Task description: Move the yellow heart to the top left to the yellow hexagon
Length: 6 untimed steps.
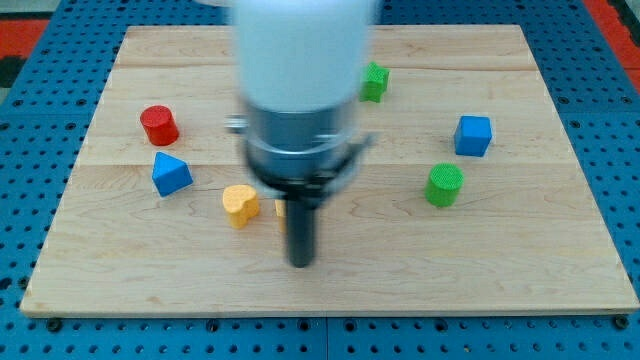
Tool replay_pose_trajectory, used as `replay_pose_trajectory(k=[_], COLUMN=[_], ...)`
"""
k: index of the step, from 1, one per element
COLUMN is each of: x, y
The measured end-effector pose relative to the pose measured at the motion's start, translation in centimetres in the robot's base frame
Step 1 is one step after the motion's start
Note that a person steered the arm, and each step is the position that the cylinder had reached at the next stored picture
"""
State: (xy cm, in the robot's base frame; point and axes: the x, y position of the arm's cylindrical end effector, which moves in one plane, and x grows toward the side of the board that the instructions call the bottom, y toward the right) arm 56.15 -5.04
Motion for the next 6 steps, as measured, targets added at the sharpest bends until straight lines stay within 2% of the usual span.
replay_pose_trajectory(k=[1, 2, 3, 4, 5, 6], x=[-3.0, -4.2, -4.2, -5.2, -8.3, -8.4], y=[-3.8, -4.5, -11.0, -9.6, -6.7, -8.8])
